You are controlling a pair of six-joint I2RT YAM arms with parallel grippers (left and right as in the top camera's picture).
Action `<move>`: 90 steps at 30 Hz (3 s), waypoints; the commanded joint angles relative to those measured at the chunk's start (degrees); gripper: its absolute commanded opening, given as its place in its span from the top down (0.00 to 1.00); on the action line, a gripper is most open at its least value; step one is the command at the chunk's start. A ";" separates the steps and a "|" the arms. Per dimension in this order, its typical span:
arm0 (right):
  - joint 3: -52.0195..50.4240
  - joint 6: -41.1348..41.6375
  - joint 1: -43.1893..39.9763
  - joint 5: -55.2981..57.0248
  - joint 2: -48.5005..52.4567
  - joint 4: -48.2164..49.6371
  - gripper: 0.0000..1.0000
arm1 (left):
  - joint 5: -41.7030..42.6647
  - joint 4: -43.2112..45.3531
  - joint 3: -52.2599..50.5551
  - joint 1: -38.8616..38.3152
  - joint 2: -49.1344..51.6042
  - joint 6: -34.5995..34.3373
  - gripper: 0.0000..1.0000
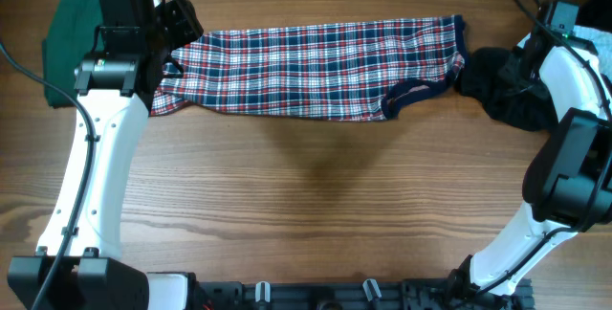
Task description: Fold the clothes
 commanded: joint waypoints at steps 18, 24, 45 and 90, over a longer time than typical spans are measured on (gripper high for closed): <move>37.05 -11.13 -0.26 -2.16 1.33 -5.46 0.96 | 0.55 0.20 0.42 0.26 -0.87 -0.15 0.39; 42.40 -12.02 -1.88 -0.42 1.33 -4.76 0.96 | 0.55 0.87 0.42 0.26 -0.87 -0.15 0.39; 49.46 -7.63 -12.37 2.10 0.98 -5.60 0.96 | 0.57 1.07 0.42 0.26 -0.87 -0.17 0.39; 54.21 -6.80 -3.52 -9.94 7.28 -13.29 0.01 | 1.62 0.09 0.42 0.11 -0.83 -0.11 0.33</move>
